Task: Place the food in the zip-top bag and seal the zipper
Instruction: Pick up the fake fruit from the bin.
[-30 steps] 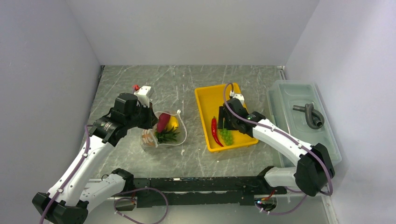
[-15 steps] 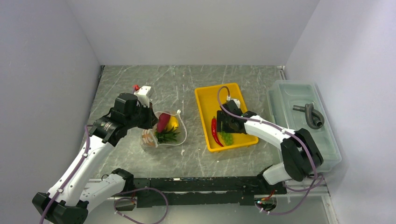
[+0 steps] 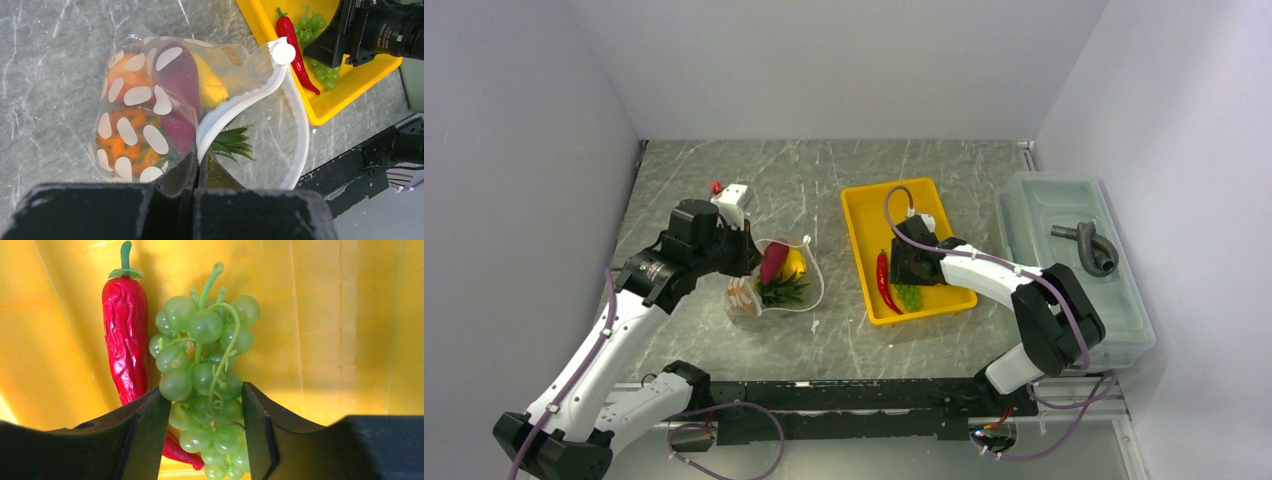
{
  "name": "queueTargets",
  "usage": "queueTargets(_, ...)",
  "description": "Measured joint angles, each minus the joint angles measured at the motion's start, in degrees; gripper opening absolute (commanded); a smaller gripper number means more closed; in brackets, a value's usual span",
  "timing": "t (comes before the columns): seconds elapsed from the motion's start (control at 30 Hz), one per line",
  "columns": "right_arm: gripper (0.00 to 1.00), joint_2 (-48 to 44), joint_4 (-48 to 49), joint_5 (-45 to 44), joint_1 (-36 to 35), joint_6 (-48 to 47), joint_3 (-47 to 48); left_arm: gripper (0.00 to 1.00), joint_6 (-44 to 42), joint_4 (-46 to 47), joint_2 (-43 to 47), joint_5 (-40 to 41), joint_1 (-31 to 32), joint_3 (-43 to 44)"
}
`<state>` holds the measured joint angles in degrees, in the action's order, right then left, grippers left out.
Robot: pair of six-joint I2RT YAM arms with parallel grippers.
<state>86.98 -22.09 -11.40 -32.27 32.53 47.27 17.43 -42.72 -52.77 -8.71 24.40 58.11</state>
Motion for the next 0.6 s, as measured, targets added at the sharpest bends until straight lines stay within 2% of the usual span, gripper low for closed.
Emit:
queueTargets(0.17,0.34,0.02,0.76,0.04,0.02,-0.07,-0.04,0.00,0.00,0.00,0.00,0.00,0.00,0.00)
queueTargets(0.3,0.16,-0.96,0.83,0.00,0.04,-0.15,-0.04,0.00,0.00,0.00,0.00,0.00,0.00,0.00)
queueTargets(0.43,0.03,-3.72,-0.09,-0.31,0.09,-0.42,-0.04,0.00,0.00,0.00,0.00,0.00,0.00,0.00)
queueTargets(0.6,0.00,-8.74,-2.23,-0.76,0.17,-0.59,-0.04,0.00,0.00,0.00,0.00,0.00,0.00,0.00)
